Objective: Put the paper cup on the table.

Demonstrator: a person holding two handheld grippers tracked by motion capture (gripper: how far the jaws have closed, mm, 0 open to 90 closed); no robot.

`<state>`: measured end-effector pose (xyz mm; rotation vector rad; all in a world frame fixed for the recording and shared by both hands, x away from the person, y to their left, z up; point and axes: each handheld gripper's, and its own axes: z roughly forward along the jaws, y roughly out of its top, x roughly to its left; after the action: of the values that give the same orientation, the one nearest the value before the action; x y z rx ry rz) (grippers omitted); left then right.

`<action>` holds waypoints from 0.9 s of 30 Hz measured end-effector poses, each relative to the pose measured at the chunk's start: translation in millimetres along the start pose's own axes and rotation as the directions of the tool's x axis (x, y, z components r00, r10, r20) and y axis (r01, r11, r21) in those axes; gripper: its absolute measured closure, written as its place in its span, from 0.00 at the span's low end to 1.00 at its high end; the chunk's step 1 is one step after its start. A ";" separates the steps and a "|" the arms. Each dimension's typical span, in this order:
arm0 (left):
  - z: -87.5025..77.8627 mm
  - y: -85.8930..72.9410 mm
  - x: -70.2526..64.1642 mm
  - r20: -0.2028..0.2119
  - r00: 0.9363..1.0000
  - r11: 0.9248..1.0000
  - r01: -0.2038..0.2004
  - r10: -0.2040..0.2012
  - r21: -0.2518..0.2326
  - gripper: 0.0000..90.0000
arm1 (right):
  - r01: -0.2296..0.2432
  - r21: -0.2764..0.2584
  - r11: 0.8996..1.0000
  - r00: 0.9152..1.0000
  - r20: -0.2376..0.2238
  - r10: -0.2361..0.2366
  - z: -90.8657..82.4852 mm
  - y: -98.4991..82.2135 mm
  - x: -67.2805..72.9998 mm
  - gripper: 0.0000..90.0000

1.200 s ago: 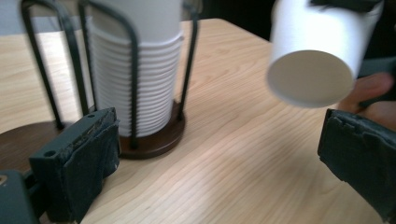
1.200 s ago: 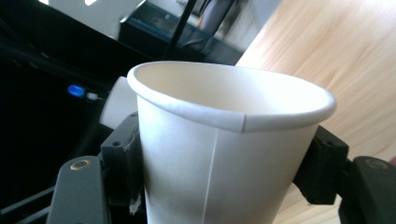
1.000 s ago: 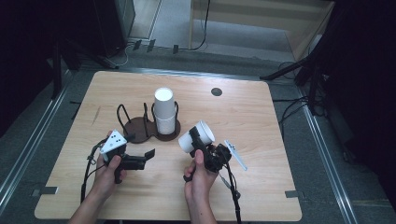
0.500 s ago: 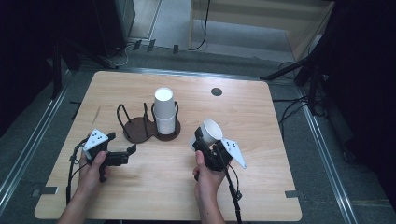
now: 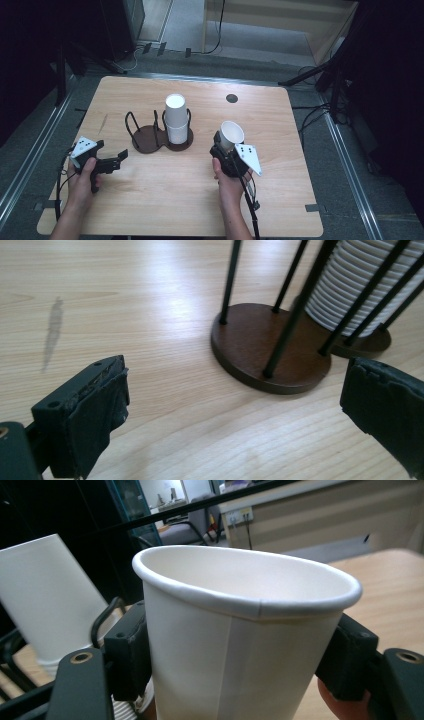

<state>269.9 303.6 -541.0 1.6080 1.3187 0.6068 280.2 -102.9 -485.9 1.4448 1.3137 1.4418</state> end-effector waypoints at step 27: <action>3.6 -8.5 -0.2 -0.013 1.000 1.000 0.001 -0.002 -0.030 0.00 | 0.123 -0.013 0.992 0.992 0.029 -0.123 45.6 18.2 -56.5 0.29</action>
<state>268.8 302.0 -550.0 1.5815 1.3144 0.6339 335.4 -153.3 -489.8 1.3455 1.3474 1.3432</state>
